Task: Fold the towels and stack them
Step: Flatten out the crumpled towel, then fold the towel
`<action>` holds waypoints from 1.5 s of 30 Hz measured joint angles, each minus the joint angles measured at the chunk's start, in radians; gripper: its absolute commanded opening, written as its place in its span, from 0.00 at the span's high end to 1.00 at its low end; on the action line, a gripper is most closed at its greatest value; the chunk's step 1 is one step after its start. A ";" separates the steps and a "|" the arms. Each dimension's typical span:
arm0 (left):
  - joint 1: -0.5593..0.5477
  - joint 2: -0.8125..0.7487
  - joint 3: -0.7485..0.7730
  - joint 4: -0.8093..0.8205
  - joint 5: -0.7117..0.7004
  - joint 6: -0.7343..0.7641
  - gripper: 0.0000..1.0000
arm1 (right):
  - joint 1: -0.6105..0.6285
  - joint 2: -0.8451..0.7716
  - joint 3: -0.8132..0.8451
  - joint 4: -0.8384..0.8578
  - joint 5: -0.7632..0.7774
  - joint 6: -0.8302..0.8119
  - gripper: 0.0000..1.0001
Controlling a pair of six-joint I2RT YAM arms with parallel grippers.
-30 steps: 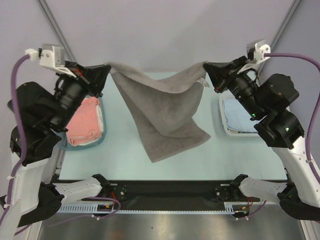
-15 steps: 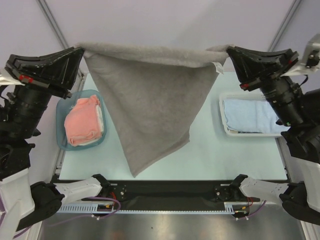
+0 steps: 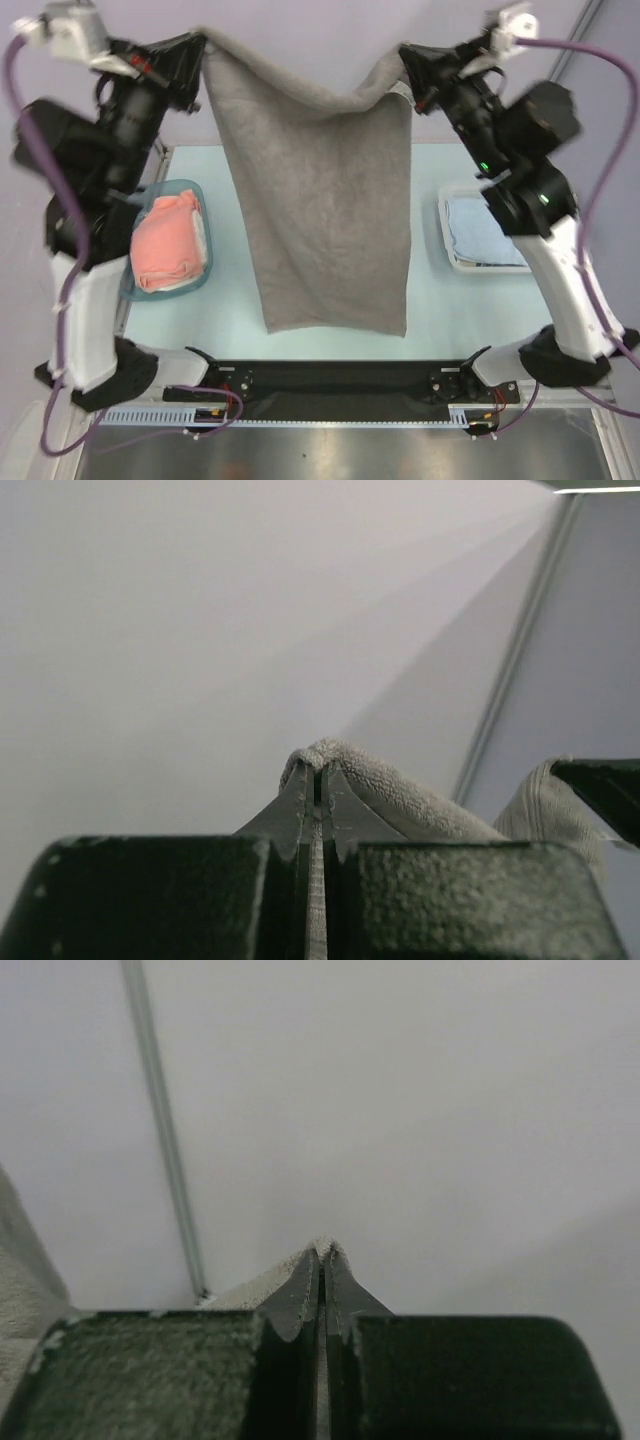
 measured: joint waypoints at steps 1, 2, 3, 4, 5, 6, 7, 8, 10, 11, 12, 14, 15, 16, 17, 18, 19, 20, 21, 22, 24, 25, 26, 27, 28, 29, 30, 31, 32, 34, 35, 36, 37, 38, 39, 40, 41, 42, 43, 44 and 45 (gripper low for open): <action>0.031 0.036 0.003 0.010 0.018 -0.016 0.99 | -0.036 0.035 0.000 0.005 -0.014 0.014 1.00; 0.063 0.081 0.007 0.026 0.035 -0.033 1.00 | -0.091 0.086 0.000 0.011 -0.050 0.032 1.00; 0.089 0.129 0.012 0.040 0.053 -0.048 1.00 | -0.134 0.135 0.000 0.020 -0.079 0.049 1.00; 0.111 0.193 0.024 0.056 0.078 -0.067 1.00 | -0.183 0.192 0.000 0.035 -0.104 0.069 1.00; 0.132 0.247 0.041 0.072 0.100 -0.084 1.00 | -0.216 0.237 0.000 0.049 -0.126 0.085 1.00; 0.154 0.326 0.065 0.085 0.122 -0.102 1.00 | -0.256 0.299 0.003 0.061 -0.159 0.106 1.00; 0.171 0.408 0.089 0.095 0.144 -0.121 1.00 | -0.288 0.366 0.016 0.064 -0.187 0.128 1.00; 0.186 0.472 0.113 0.102 0.157 -0.134 1.00 | -0.317 0.434 0.047 0.069 -0.208 0.148 1.00; 0.217 0.650 0.188 0.119 0.181 -0.164 1.00 | -0.368 0.587 0.122 0.082 -0.253 0.189 1.00; 0.230 0.721 0.215 0.129 0.188 -0.177 1.00 | -0.386 0.649 0.167 0.087 -0.265 0.207 1.00; 0.238 0.800 0.241 0.143 0.198 -0.189 1.00 | -0.409 0.729 0.224 0.092 -0.281 0.227 1.00; 0.264 0.895 0.245 0.171 0.209 -0.209 1.00 | -0.440 0.859 0.319 0.101 -0.297 0.261 1.00; 0.275 0.938 0.245 0.182 0.213 -0.219 1.00 | -0.454 0.909 0.350 0.106 -0.300 0.272 1.00; 0.284 0.970 0.238 0.197 0.218 -0.226 1.00 | -0.465 0.938 0.357 0.112 -0.301 0.282 1.00; 0.290 0.992 0.232 0.205 0.220 -0.230 1.00 | -0.477 0.964 0.357 0.114 -0.301 0.292 1.00; 0.298 1.012 0.223 0.218 0.224 -0.236 1.00 | -0.483 0.978 0.357 0.120 -0.301 0.299 1.00; 0.303 1.022 0.219 0.229 0.226 -0.240 1.00 | -0.489 0.990 0.356 0.127 -0.299 0.307 1.00; 0.309 1.031 0.218 0.241 0.228 -0.246 1.00 | -0.491 0.994 0.352 0.137 -0.299 0.310 1.00; 0.313 1.036 0.218 0.261 0.229 -0.250 1.00 | -0.492 0.993 0.340 0.160 -0.299 0.317 1.00; 0.316 1.037 0.218 0.279 0.229 -0.256 1.00 | -0.491 0.993 0.336 0.179 -0.299 0.323 1.00; 0.318 1.037 0.218 0.318 0.230 -0.257 1.00 | -0.487 0.993 0.330 0.220 -0.297 0.335 1.00; 0.318 1.037 0.218 0.338 0.230 -0.257 1.00 | -0.486 0.993 0.329 0.230 -0.296 0.341 1.00; 0.318 1.037 0.215 0.351 0.230 -0.257 1.00 | -0.486 0.994 0.328 0.236 -0.294 0.347 1.00; 0.319 1.034 0.202 0.369 0.230 -0.257 1.00 | -0.485 0.993 0.326 0.239 -0.293 0.352 1.00; 0.320 1.032 0.185 0.380 0.230 -0.257 1.00 | -0.483 0.993 0.319 0.245 -0.291 0.360 1.00; 0.320 1.028 0.166 0.389 0.229 -0.257 1.00 | -0.482 0.990 0.306 0.249 -0.287 0.367 1.00; 0.320 1.026 0.147 0.391 0.229 -0.258 1.00 | -0.481 0.986 0.287 0.252 -0.284 0.373 1.00; 0.320 1.022 0.120 0.393 0.229 -0.259 1.00 | -0.481 0.981 0.265 0.253 -0.282 0.379 1.00; 0.321 1.021 0.092 0.396 0.229 -0.260 1.00 | -0.481 0.971 0.229 0.252 -0.276 0.387 1.00; 0.321 1.009 0.021 0.395 0.227 -0.266 1.00 | -0.481 0.957 0.173 0.236 -0.267 0.397 1.00; 0.321 1.003 -0.011 0.395 0.227 -0.268 1.00 | -0.481 0.942 0.129 0.223 -0.261 0.404 1.00; 0.321 0.991 -0.058 0.395 0.226 -0.274 1.00 | -0.481 0.929 0.098 0.209 -0.259 0.410 1.00; 0.321 0.980 -0.100 0.389 0.227 -0.279 1.00 | -0.481 0.912 0.061 0.189 -0.257 0.415 1.00; 0.321 0.970 -0.133 0.387 0.226 -0.282 1.00 | -0.481 0.895 0.026 0.176 -0.254 0.420 1.00; 0.321 0.955 -0.176 0.382 0.225 -0.285 1.00 | -0.481 0.878 -0.006 0.166 -0.250 0.423 1.00; 0.321 0.940 -0.213 0.377 0.225 -0.290 1.00 | -0.481 0.857 -0.039 0.147 -0.248 0.428 1.00; 0.321 0.924 -0.246 0.372 0.225 -0.293 0.99 | -0.481 0.830 -0.078 0.130 -0.246 0.435 1.00; 0.321 0.906 -0.281 0.360 0.224 -0.295 1.00 | -0.481 0.813 -0.100 0.116 -0.246 0.438 1.00; 0.321 0.890 -0.306 0.351 0.224 -0.300 1.00 | -0.481 0.792 -0.123 0.097 -0.247 0.441 1.00; 0.321 0.872 -0.332 0.338 0.223 -0.303 1.00 | -0.481 0.770 -0.143 0.077 -0.247 0.445 1.00; 0.321 0.854 -0.357 0.332 0.223 -0.307 1.00 | -0.481 0.752 -0.159 0.063 -0.249 0.447 1.00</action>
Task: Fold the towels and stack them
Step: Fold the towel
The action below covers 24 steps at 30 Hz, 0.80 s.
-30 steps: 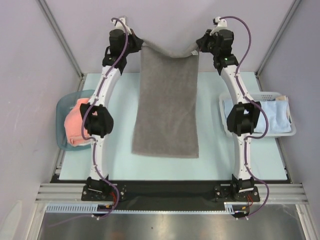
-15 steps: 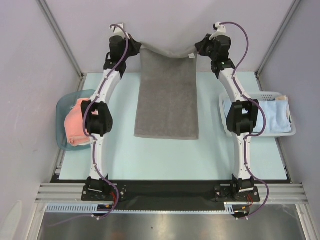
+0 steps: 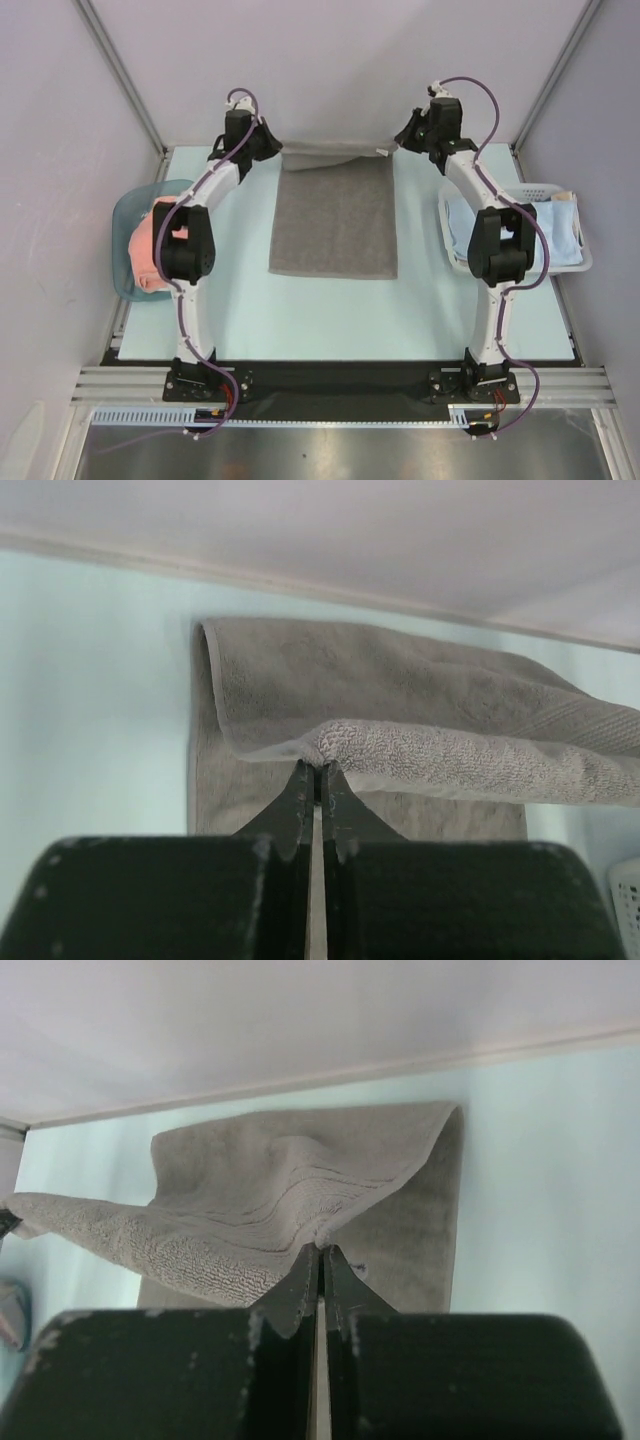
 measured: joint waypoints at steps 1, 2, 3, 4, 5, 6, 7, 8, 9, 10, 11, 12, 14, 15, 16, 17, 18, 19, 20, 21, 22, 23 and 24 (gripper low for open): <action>0.000 -0.014 -0.019 -0.006 0.001 -0.002 1.00 | 0.000 -0.018 -0.017 -0.013 -0.003 0.003 1.00; 0.000 -0.032 -0.043 -0.015 0.002 -0.003 1.00 | 0.000 -0.037 -0.037 -0.029 -0.008 0.008 1.00; 0.000 -0.054 -0.073 -0.022 0.004 -0.006 1.00 | 0.001 -0.055 -0.060 -0.040 -0.013 0.012 1.00; 0.000 -0.070 -0.100 -0.024 0.004 -0.010 1.00 | 0.001 -0.076 -0.092 -0.047 -0.021 0.016 1.00; 0.000 -0.086 -0.129 -0.027 0.005 -0.012 1.00 | 0.001 -0.095 -0.122 -0.058 -0.027 0.019 1.00; 0.000 -0.100 -0.157 -0.037 0.006 -0.018 1.00 | 0.001 -0.107 -0.147 -0.071 -0.031 0.022 1.00; 0.000 -0.110 -0.181 -0.040 0.009 -0.021 1.00 | 0.001 -0.119 -0.176 -0.078 -0.036 0.026 1.00; 0.000 -0.123 -0.216 -0.043 0.012 -0.026 1.00 | 0.002 -0.131 -0.210 -0.085 -0.041 0.027 1.00; 0.000 -0.133 -0.248 -0.048 0.015 -0.028 1.00 | 0.003 -0.138 -0.235 -0.096 -0.045 0.029 1.00; 0.000 -0.140 -0.273 -0.049 0.017 -0.031 1.00 | 0.004 -0.146 -0.266 -0.101 -0.048 0.033 1.00; 0.000 -0.146 -0.300 -0.051 0.022 -0.034 1.00 | 0.006 -0.152 -0.299 -0.106 -0.053 0.035 1.00; 0.000 -0.152 -0.324 -0.059 0.026 -0.038 1.00 | 0.008 -0.157 -0.328 -0.116 -0.056 0.036 1.00; 0.000 -0.163 -0.359 -0.076 0.030 -0.046 1.00 | 0.011 -0.165 -0.381 -0.124 -0.064 0.038 1.00; 0.000 -0.171 -0.372 -0.088 0.030 -0.050 1.00 | 0.013 -0.170 -0.407 -0.129 -0.068 0.040 1.00; -0.001 -0.179 -0.381 -0.102 0.030 -0.053 1.00 | 0.014 -0.174 -0.428 -0.138 -0.072 0.042 1.00; -0.001 -0.189 -0.386 -0.111 0.030 -0.056 1.00 | 0.015 -0.178 -0.446 -0.145 -0.076 0.043 1.00; -0.002 -0.202 -0.392 -0.122 0.030 -0.058 1.00 | 0.018 -0.182 -0.461 -0.151 -0.079 0.043 1.00; -0.002 -0.214 -0.396 -0.129 0.030 -0.061 1.00 | 0.021 -0.186 -0.471 -0.156 -0.080 0.043 1.00; -0.003 -0.230 -0.401 -0.132 0.029 -0.063 1.00 | 0.024 -0.193 -0.481 -0.157 -0.080 0.043 1.00; -0.005 -0.247 -0.406 -0.138 0.029 -0.064 1.00 | 0.028 -0.202 -0.489 -0.158 -0.080 0.043 1.00; -0.008 -0.260 -0.408 -0.147 0.028 -0.064 1.00 | 0.032 -0.213 -0.497 -0.160 -0.080 0.043 1.00; -0.010 -0.274 -0.408 -0.153 0.026 -0.064 1.00 | 0.034 -0.223 -0.499 -0.165 -0.080 0.043 1.00; -0.012 -0.288 -0.408 -0.156 0.024 -0.064 1.00 | 0.037 -0.232 -0.500 -0.166 -0.080 0.043 1.00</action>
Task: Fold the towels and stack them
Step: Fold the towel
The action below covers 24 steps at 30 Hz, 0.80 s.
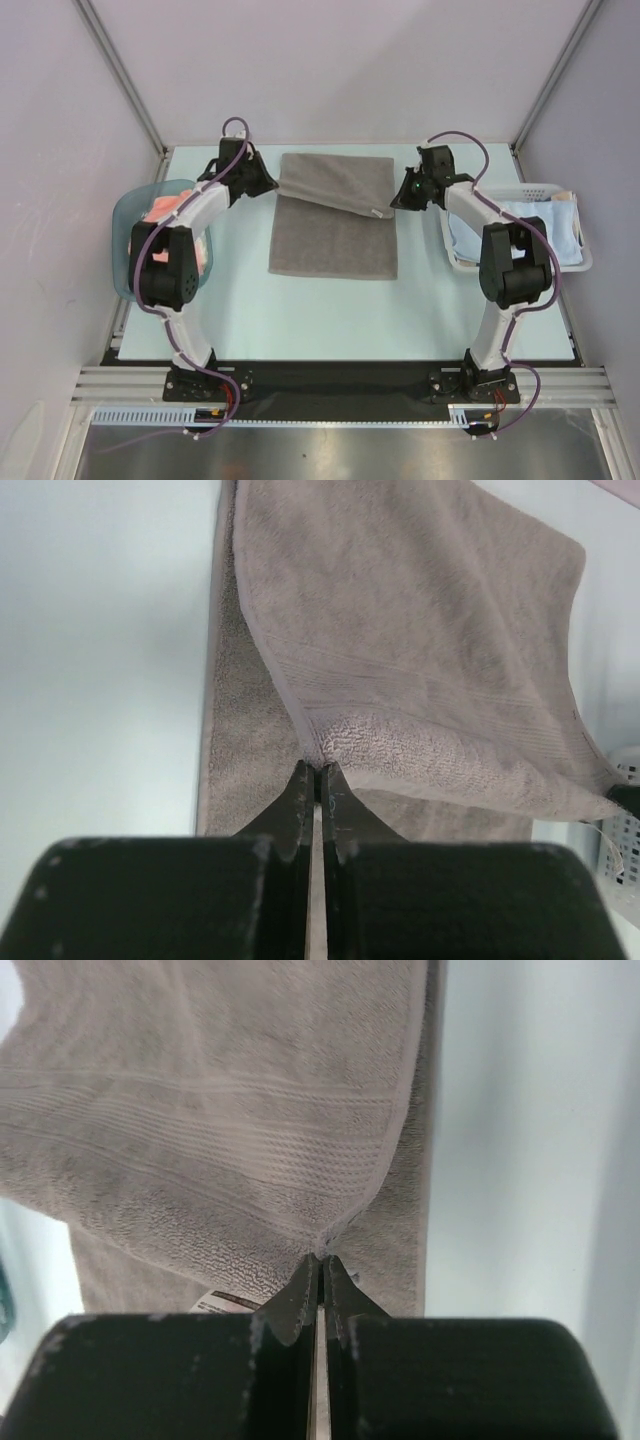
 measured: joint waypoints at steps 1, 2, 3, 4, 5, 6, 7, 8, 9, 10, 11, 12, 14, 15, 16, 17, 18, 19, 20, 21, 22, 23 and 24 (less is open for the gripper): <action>-0.003 -0.011 0.000 -0.005 -0.004 0.000 1.00 | 0.003 -0.011 0.000 -0.001 0.000 0.000 1.00; -0.005 -0.022 0.000 -0.014 -0.012 0.000 1.00 | 0.005 -0.022 0.000 -0.002 0.000 0.000 1.00; -0.009 -0.032 0.000 -0.024 -0.019 0.000 1.00 | 0.006 -0.034 0.000 -0.005 0.000 0.000 1.00; -0.011 -0.040 0.000 -0.033 -0.024 0.001 1.00 | 0.007 -0.047 0.000 -0.008 0.000 0.000 1.00; -0.014 -0.048 0.000 -0.046 -0.030 0.001 1.00 | 0.007 -0.058 0.000 -0.010 0.001 0.000 1.00; -0.018 -0.056 0.000 -0.057 -0.039 0.001 1.00 | 0.007 -0.067 0.000 -0.013 0.003 0.000 1.00; -0.022 -0.066 0.000 -0.072 -0.047 0.002 1.00 | 0.008 -0.077 0.000 -0.017 0.006 0.000 1.00; -0.024 -0.072 0.000 -0.083 -0.054 0.002 1.00 | 0.010 -0.085 0.000 -0.021 0.008 0.000 1.00; -0.027 -0.080 0.000 -0.093 -0.062 0.003 1.00 | 0.011 -0.092 0.000 -0.025 0.008 0.000 1.00; -0.030 -0.088 -0.002 -0.102 -0.069 0.003 1.00 | 0.012 -0.097 -0.002 -0.027 0.008 0.000 1.00; -0.032 -0.099 -0.008 -0.105 -0.074 0.003 1.00 | 0.013 -0.104 -0.007 -0.028 0.008 0.000 1.00; -0.034 -0.111 -0.016 -0.110 -0.078 0.003 1.00 | 0.014 -0.110 -0.013 -0.029 0.009 0.000 1.00; -0.037 -0.135 -0.038 -0.118 -0.087 0.003 1.00 | 0.019 -0.119 -0.027 -0.033 0.010 0.000 1.00; -0.039 -0.145 -0.048 -0.123 -0.092 0.003 1.00 | 0.023 -0.121 -0.034 -0.036 0.011 0.000 1.00; -0.040 -0.150 -0.055 -0.124 -0.095 0.003 1.00 | 0.026 -0.123 -0.043 -0.035 0.012 0.000 1.00; -0.041 -0.154 -0.064 -0.124 -0.099 0.002 0.99 | 0.031 -0.124 -0.053 -0.036 0.013 0.000 1.00; -0.042 -0.158 -0.074 -0.126 -0.101 0.002 1.00 | 0.034 -0.124 -0.061 -0.036 0.014 0.000 1.00; -0.044 -0.160 -0.082 -0.127 -0.103 0.002 1.00 | 0.037 -0.125 -0.068 -0.039 0.016 0.000 1.00; -0.046 -0.162 -0.089 -0.129 -0.105 0.002 1.00 | 0.038 -0.125 -0.075 -0.042 0.017 0.000 1.00; -0.048 -0.164 -0.096 -0.131 -0.107 0.002 1.00 | 0.041 -0.125 -0.080 -0.044 0.019 0.000 1.00; -0.051 -0.166 -0.100 -0.134 -0.108 0.002 1.00 | 0.043 -0.125 -0.084 -0.045 0.019 0.000 1.00; -0.054 -0.169 -0.106 -0.134 -0.110 0.002 1.00 | 0.046 -0.127 -0.087 -0.045 0.019 0.000 1.00; -0.057 -0.173 -0.112 -0.134 -0.112 0.001 1.00 | 0.048 -0.129 -0.089 -0.047 0.021 0.000 1.00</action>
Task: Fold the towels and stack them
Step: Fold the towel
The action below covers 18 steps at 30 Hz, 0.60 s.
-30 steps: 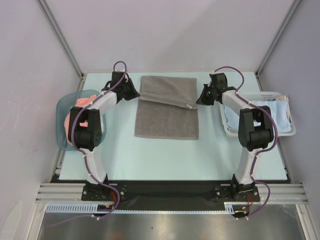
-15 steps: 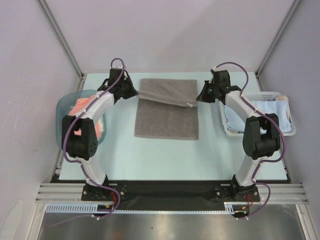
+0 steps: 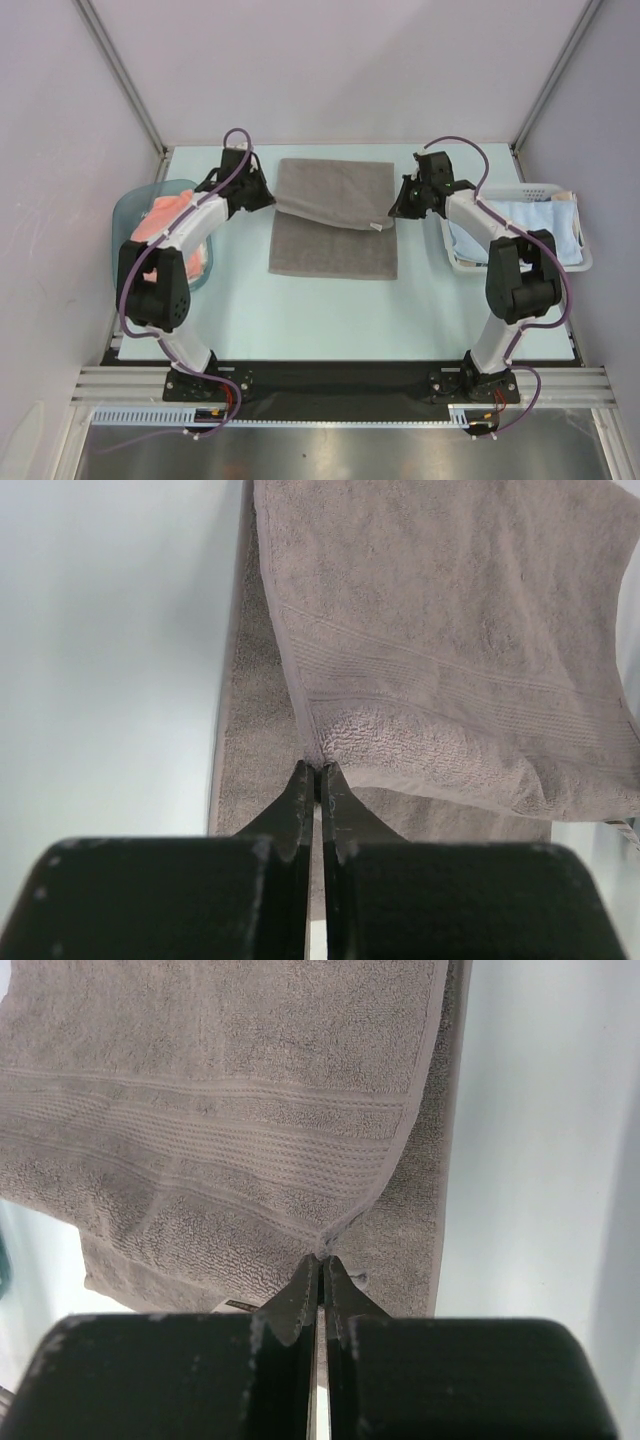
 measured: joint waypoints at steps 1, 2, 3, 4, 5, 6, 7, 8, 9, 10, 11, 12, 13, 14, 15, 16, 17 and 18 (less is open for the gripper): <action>-0.004 -0.005 -0.006 -0.002 -0.004 0.000 1.00 | 0.000 -0.002 -0.002 -0.001 0.002 0.000 1.00; -0.008 -0.013 -0.013 -0.002 -0.006 0.000 1.00 | 0.001 -0.005 -0.004 -0.001 0.003 0.000 1.00; -0.011 -0.022 -0.019 -0.002 -0.007 0.000 1.00 | 0.001 -0.009 -0.006 -0.002 0.005 0.000 1.00; -0.014 -0.030 -0.025 -0.003 -0.010 0.000 1.00 | 0.001 -0.013 -0.010 -0.001 0.006 0.000 1.00; -0.017 -0.040 -0.032 -0.002 -0.011 0.000 1.00 | 0.001 -0.019 -0.015 -0.002 0.007 0.000 1.00; -0.019 -0.049 -0.039 -0.002 -0.011 0.000 0.99 | 0.001 -0.025 -0.021 -0.002 0.009 0.000 1.00; -0.021 -0.058 -0.046 -0.002 -0.013 0.000 1.00 | 0.001 -0.033 -0.029 -0.002 0.011 0.000 1.00; -0.023 -0.066 -0.052 -0.002 -0.013 -0.001 1.00 | 0.002 -0.038 -0.035 -0.001 0.013 0.000 1.00; -0.024 -0.073 -0.057 -0.002 -0.013 0.000 1.00 | 0.002 -0.045 -0.043 -0.002 0.013 0.000 1.00; -0.025 -0.081 -0.063 -0.001 -0.014 -0.001 1.00 | 0.003 -0.051 -0.050 -0.002 0.014 0.000 1.00; -0.026 -0.090 -0.070 -0.002 -0.014 -0.001 1.00 | 0.003 -0.056 -0.055 -0.002 0.014 0.000 1.00; -0.026 -0.097 -0.077 -0.001 -0.014 -0.001 1.00 | 0.004 -0.062 -0.061 -0.002 0.016 0.000 1.00; -0.027 -0.103 -0.082 0.000 -0.014 -0.001 1.00 | 0.006 -0.068 -0.067 -0.002 0.017 0.000 1.00; -0.027 -0.111 -0.089 0.000 -0.015 -0.001 1.00 | 0.008 -0.072 -0.072 -0.002 0.018 0.000 1.00; -0.028 -0.117 -0.096 0.001 -0.014 -0.001 1.00 | 0.011 -0.075 -0.076 -0.002 0.020 0.000 1.00; -0.029 -0.124 -0.104 0.003 -0.015 -0.001 1.00 | 0.014 -0.078 -0.079 -0.002 0.021 0.000 1.00; -0.029 -0.131 -0.113 0.003 -0.015 -0.001 1.00 | 0.016 -0.080 -0.082 -0.001 0.021 0.000 1.00; -0.031 -0.137 -0.122 0.003 -0.015 -0.001 1.00 | 0.019 -0.082 -0.086 -0.001 0.022 0.000 1.00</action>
